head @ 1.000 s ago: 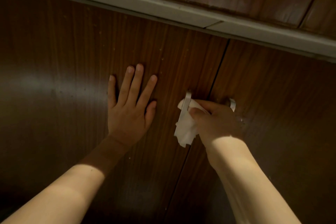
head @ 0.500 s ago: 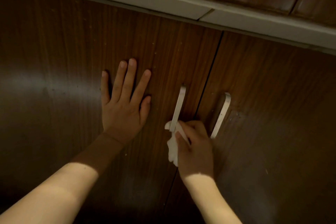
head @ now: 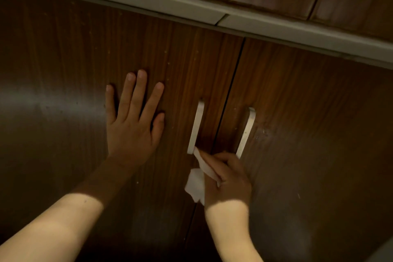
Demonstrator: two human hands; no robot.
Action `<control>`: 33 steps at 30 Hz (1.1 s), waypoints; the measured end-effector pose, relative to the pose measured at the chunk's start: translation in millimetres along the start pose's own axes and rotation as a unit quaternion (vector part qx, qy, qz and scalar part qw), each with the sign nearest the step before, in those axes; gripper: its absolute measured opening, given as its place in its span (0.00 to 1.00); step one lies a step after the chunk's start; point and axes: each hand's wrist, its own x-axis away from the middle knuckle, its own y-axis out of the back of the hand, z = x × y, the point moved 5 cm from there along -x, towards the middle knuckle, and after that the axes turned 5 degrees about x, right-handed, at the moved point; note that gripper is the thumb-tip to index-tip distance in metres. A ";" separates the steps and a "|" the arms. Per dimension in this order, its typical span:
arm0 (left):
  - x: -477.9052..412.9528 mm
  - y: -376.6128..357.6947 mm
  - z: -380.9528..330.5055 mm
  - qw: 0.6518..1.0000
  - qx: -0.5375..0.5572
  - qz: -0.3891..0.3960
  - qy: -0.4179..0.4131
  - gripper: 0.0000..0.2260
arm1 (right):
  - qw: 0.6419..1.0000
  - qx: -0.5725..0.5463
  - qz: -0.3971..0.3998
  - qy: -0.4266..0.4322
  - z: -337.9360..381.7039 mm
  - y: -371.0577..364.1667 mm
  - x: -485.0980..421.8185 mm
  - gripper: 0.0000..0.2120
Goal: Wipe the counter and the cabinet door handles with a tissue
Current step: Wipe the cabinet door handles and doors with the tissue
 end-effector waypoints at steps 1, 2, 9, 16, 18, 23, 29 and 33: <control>0.4 -0.1 0.0 1.000 0.000 -0.001 0.001 0.23 | 1.000 -0.027 -0.012 -0.006 4.4 13.4 -1.4 0.20; 0.8 0.0 0.1 1.000 -0.001 -0.004 0.001 0.23 | 0.998 -0.043 -0.049 0.002 12.7 29.2 -4.3 0.20; -0.1 0.6 -0.2 1.000 0.000 -0.009 0.001 0.22 | 0.937 0.214 -0.160 0.226 39.9 77.0 -58.4 0.13; -0.2 0.7 -0.1 1.000 -0.002 -0.016 -0.004 0.22 | 0.935 0.197 -0.141 0.259 27.7 69.4 -56.5 0.14; -0.9 0.3 -0.6 1.000 0.004 -0.013 -0.004 0.23 | 0.932 0.206 -0.155 0.256 32.0 69.8 -61.5 0.09; -1.0 1.6 -0.3 1.000 0.002 -0.024 -0.005 0.22 | 0.955 0.146 -0.170 0.196 28.8 72.1 -65.3 0.06; -1.2 3.0 -1.4 0.999 0.002 -0.032 -0.006 0.22 | 0.954 0.089 -0.223 0.178 15.2 63.1 -54.0 0.05; -0.9 3.1 -0.8 0.999 0.001 -0.034 -0.005 0.22 | 0.959 0.083 -0.218 0.161 -12.8 42.6 -38.0 0.05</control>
